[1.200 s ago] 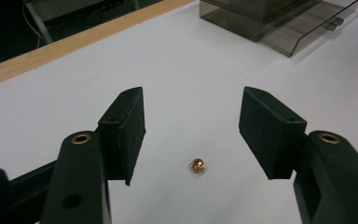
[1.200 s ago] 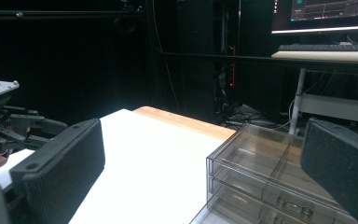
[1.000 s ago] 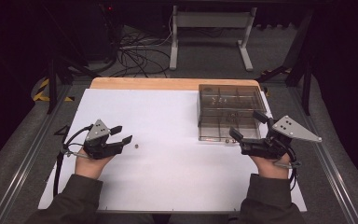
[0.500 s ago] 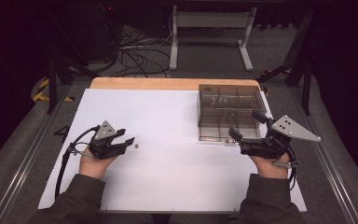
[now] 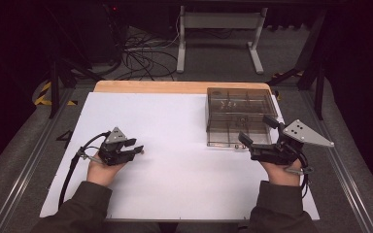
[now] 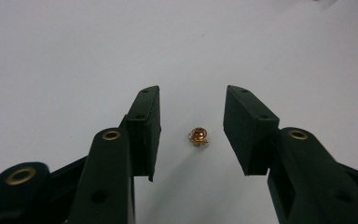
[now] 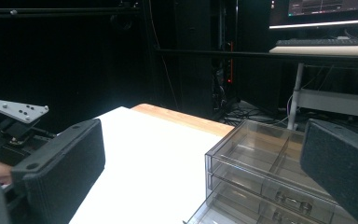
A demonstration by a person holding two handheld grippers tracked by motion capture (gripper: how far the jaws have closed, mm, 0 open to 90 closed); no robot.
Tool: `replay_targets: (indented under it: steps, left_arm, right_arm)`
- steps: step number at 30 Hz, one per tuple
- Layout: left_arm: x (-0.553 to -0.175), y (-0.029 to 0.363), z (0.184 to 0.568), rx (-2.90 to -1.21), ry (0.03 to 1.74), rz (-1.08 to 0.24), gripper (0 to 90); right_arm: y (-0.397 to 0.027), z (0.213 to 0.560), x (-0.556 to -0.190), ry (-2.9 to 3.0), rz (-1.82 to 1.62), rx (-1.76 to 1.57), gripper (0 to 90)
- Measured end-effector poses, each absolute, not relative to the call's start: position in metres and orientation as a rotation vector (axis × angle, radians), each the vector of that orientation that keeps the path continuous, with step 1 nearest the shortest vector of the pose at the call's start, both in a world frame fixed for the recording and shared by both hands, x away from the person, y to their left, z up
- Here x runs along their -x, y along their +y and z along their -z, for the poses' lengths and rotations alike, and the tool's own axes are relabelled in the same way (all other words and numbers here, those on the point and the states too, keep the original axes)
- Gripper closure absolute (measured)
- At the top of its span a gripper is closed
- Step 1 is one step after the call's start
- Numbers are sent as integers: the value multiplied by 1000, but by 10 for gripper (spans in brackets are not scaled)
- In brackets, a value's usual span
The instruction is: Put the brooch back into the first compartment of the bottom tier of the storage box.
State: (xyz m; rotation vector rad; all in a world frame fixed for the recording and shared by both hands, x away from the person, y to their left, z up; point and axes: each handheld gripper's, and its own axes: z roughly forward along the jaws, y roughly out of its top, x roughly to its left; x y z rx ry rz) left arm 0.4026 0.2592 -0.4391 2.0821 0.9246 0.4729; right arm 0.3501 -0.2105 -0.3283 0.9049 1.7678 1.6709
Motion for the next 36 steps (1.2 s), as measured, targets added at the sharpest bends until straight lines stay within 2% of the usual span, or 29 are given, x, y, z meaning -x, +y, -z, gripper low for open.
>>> replay_targets:
  steps: [22, 36]
  left_arm:
    - [-413, 246, 455, -2146, 979, -404, 668]
    - [-413, 241, 459, -2179, 1012, -438, 764]
  right_arm:
    - [-210, 329, -350, 1776, -1664, -912, 8]
    - [-211, 328, -350, 1769, -1665, -912, 8]
